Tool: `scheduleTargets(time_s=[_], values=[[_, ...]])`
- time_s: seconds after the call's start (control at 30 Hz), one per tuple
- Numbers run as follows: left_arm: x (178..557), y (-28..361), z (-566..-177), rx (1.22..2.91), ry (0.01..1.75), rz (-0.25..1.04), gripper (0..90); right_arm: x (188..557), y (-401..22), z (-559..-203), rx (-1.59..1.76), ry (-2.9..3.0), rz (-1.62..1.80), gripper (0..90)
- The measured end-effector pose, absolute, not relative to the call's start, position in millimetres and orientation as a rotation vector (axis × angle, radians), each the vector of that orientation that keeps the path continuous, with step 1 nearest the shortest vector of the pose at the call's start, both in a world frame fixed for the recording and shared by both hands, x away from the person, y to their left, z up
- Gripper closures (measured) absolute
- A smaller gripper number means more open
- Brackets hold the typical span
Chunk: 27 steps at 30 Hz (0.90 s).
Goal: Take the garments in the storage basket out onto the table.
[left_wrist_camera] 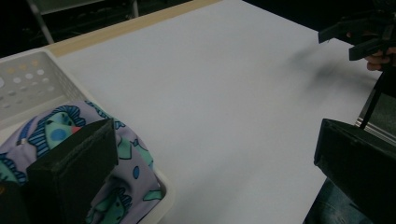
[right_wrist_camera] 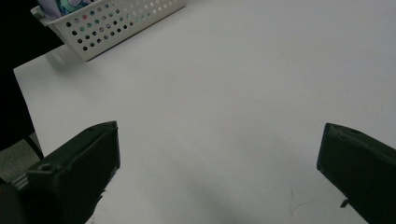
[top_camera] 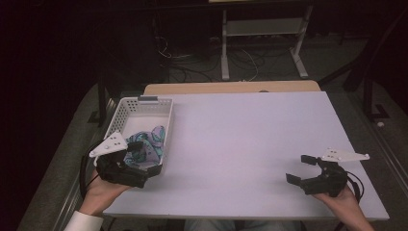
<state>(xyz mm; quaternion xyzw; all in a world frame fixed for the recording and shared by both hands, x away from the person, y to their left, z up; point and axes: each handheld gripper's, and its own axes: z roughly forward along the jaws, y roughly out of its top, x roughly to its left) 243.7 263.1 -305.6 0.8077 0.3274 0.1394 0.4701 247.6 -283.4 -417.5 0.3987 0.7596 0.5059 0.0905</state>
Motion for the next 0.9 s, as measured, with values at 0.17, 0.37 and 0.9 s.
scheduleTargets(time_s=[0.17, 0.37, 0.9], values=[[245, 269, -303, 1.975, 0.818, 0.347, 0.0, 248, -283, -418, 1.184, 2.261, 1.5, 0.0], [247, 274, -300, 1.974, 0.833, 0.355, 0.0, 248, -283, -418, 1.186, 2.261, 1.5, 0.0], [258, 298, -296, 1.955, 0.914, 0.382, 0.0, 248, -283, -419, 1.186, 2.263, 1.497, 0.0]])
